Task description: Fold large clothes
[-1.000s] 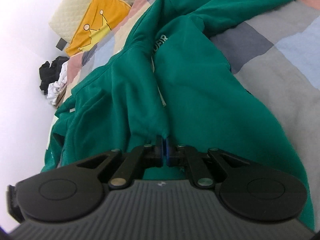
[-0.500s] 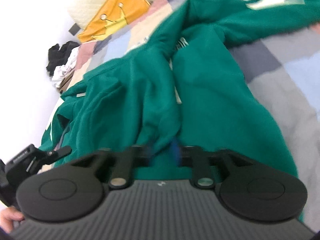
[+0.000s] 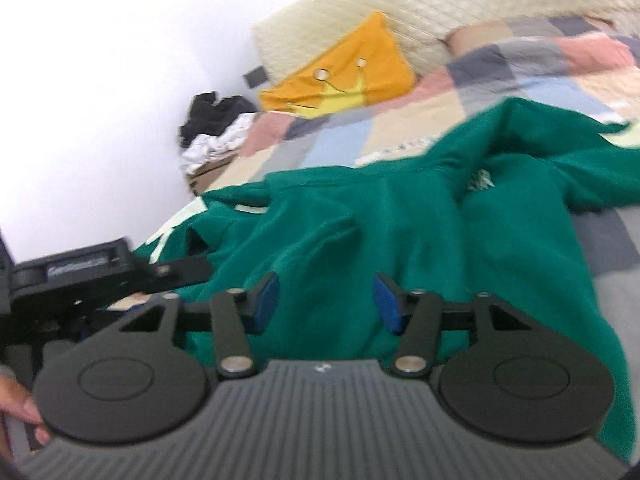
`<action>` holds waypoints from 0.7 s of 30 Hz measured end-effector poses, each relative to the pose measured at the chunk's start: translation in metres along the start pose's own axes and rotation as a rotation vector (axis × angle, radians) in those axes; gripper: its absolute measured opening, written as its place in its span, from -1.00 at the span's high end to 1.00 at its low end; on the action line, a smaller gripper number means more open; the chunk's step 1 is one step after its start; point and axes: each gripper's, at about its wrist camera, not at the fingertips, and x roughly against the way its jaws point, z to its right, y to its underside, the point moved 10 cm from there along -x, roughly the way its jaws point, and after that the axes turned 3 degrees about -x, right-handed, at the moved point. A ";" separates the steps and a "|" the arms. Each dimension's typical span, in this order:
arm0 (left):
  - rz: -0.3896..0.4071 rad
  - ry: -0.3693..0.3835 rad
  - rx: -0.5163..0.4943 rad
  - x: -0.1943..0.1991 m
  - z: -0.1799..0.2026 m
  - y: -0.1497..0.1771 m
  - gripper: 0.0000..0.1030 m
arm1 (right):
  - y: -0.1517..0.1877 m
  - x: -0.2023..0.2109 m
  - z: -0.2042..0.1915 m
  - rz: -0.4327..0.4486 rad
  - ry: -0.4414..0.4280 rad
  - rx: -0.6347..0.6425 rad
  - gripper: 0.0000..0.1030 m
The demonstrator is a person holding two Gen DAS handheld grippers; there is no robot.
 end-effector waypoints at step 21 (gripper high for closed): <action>-0.199 -0.209 -0.146 -0.107 -0.037 0.037 -0.36 | 0.030 -0.049 0.025 -0.196 0.113 -0.005 0.43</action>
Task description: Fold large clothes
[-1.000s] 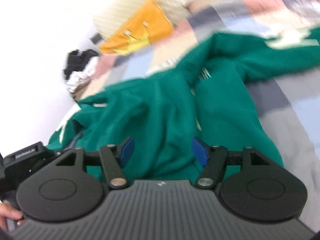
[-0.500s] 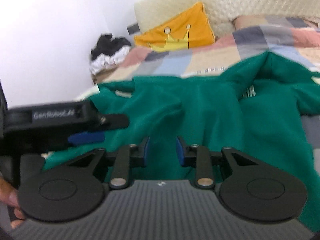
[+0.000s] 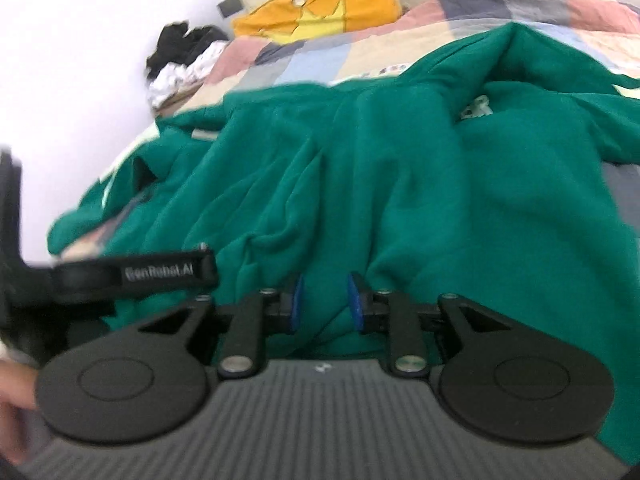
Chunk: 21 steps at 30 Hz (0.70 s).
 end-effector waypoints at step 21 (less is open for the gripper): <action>0.126 0.025 -0.059 0.054 0.037 0.004 -0.40 | -0.104 0.112 0.313 0.394 0.417 -0.735 -0.38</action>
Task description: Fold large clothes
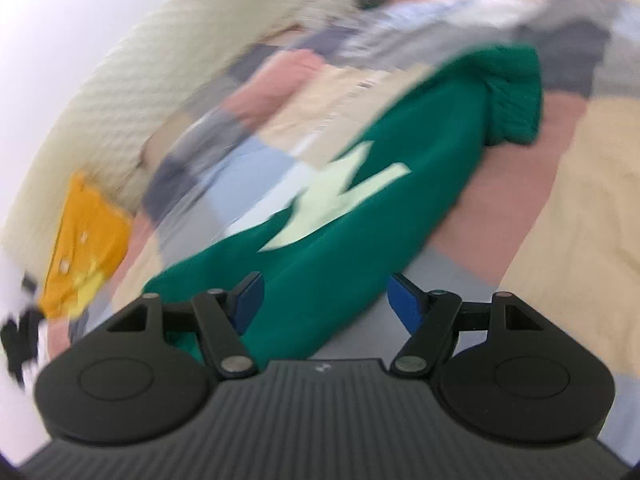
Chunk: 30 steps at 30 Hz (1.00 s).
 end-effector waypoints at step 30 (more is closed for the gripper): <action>-0.061 -0.035 0.147 -0.039 -0.018 0.001 -0.42 | -0.188 -0.112 0.193 0.275 -0.007 -0.335 -0.30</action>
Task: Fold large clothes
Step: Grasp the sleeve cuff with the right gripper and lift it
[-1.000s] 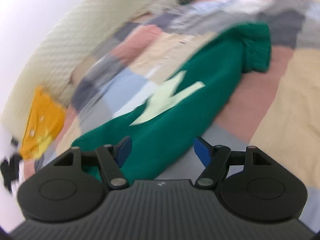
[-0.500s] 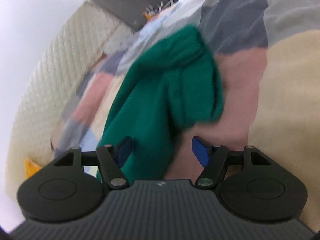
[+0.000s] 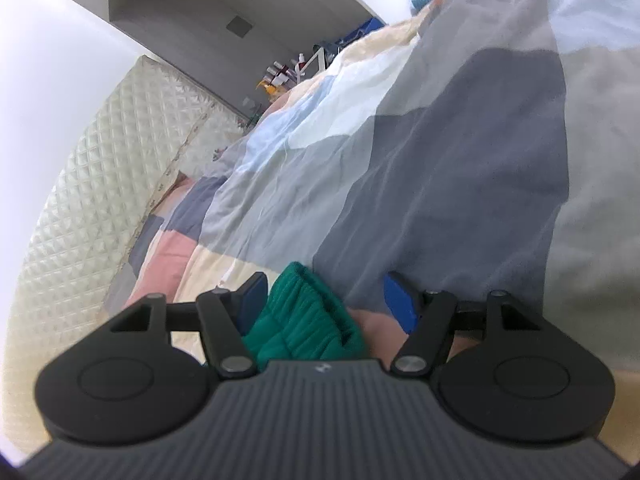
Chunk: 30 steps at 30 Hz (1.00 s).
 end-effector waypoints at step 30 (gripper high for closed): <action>-0.064 -0.121 -0.095 -0.012 -0.005 -0.001 -0.47 | 0.029 -0.028 -0.049 0.023 -0.017 0.125 0.48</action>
